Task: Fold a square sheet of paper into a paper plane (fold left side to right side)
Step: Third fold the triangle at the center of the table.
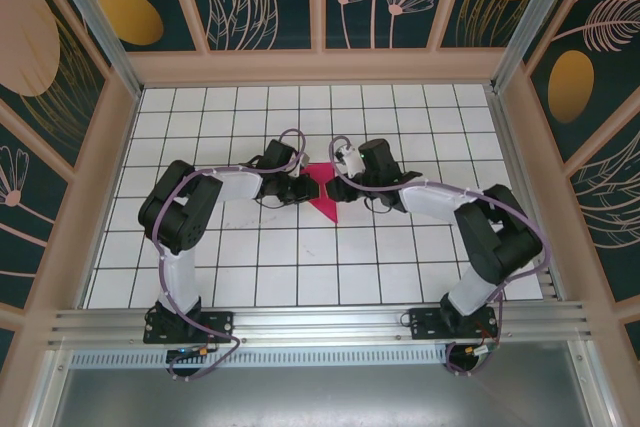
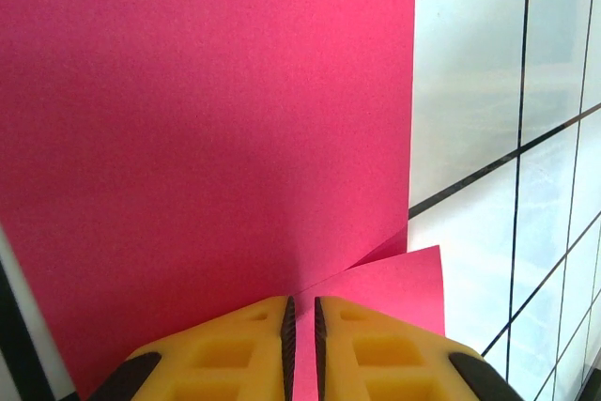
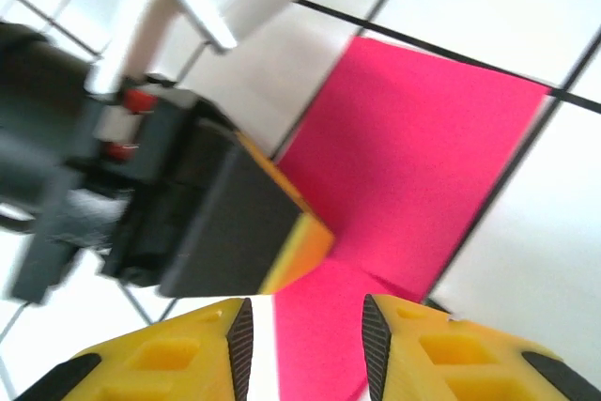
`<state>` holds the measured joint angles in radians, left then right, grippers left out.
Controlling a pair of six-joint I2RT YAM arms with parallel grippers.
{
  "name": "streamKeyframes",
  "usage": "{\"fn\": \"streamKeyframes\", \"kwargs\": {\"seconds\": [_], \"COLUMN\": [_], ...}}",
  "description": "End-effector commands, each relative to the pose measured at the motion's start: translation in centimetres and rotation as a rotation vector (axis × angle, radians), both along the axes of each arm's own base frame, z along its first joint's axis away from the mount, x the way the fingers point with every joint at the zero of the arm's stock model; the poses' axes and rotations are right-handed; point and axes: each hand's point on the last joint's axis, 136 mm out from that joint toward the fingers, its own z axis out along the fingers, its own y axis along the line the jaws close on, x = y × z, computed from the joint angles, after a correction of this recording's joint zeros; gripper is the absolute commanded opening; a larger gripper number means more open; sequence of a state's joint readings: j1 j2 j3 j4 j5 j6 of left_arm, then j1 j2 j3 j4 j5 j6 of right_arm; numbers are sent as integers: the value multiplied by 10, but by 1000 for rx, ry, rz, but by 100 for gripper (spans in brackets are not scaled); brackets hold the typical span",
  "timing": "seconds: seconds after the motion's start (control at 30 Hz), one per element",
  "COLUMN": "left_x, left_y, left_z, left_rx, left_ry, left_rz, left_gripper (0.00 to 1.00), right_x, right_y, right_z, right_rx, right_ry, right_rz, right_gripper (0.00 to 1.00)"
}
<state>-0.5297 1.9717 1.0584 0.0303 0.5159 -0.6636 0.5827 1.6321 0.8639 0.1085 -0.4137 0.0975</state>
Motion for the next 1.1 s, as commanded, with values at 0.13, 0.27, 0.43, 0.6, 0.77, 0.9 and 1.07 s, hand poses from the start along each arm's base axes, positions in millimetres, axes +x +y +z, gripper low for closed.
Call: {"fn": "streamKeyframes", "kwargs": {"seconds": [0.13,0.27,0.43,0.6,0.77,0.9,1.07], "left_x": [-16,-16,-15,-15,-15,-15,-14], "left_y": [13,12,13,13,14,15,16], "left_z": [-36,-36,-36,-36,-37,-39,-41], "left_rx": [109,111,117,121,128,137,146], "left_ry": [57,57,55,52,53,54,54], "left_rz": [10,9,10,8,9,8,9], "left_gripper": [18,18,18,17,17,17,17], "right_x": [-49,-53,-55,-56,-57,-59,-67], "right_y": [23,32,31,25,19,13,4], "right_z": [-16,-29,-50,-66,-77,-81,-87], "right_rx": [113,93,53,14,-20,-37,-42], "right_ry": [233,271,320,347,365,374,405], "right_rz": [93,113,103,80,57,42,30], "right_gripper": [34,32,31,30,30,30,28]}}
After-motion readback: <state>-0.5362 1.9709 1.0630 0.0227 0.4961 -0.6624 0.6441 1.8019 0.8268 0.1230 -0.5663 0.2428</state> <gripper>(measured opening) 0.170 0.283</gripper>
